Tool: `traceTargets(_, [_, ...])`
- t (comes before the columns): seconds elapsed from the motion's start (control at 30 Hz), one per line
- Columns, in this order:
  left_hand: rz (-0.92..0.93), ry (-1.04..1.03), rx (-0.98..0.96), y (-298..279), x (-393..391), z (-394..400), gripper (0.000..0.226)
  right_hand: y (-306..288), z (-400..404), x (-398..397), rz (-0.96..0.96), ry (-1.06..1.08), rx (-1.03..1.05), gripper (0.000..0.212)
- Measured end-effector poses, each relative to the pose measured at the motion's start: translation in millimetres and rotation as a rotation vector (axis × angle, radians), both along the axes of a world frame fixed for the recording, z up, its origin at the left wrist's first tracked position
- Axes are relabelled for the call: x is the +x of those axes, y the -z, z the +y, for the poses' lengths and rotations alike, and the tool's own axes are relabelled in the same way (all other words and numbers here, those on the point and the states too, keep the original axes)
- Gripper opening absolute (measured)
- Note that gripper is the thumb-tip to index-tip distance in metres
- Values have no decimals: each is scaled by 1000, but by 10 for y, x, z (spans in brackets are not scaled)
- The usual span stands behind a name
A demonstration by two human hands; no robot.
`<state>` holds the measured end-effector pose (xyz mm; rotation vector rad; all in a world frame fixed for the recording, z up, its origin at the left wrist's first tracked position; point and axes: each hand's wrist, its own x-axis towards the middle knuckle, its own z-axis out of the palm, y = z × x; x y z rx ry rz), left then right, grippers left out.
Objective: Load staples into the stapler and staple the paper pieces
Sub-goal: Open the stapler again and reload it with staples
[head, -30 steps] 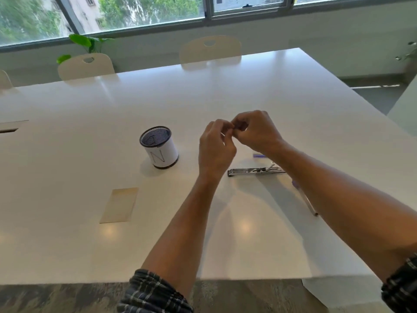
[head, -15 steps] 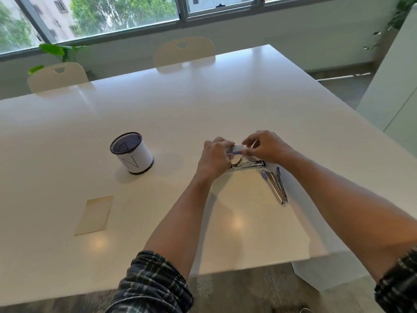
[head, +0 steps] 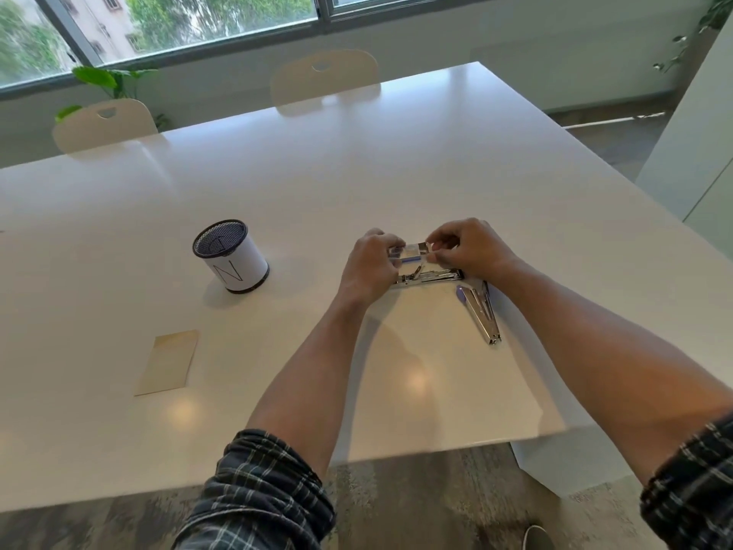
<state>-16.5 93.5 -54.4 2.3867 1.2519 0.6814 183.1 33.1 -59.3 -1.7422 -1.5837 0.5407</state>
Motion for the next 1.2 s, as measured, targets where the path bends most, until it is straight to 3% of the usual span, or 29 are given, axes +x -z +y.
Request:
traceTargets(0.57, [-48, 18, 3, 4, -69, 39, 31, 23, -7, -2, 13, 23, 95, 20])
traceTargets(0.83, [-39, 32, 21, 6, -76, 53, 30, -7, 105, -7, -115, -7, 92, 5])
traceTargets(1.2, [-44, 41, 54, 34, -77, 55, 28, -200, 215, -116, -312, -47, -20, 8])
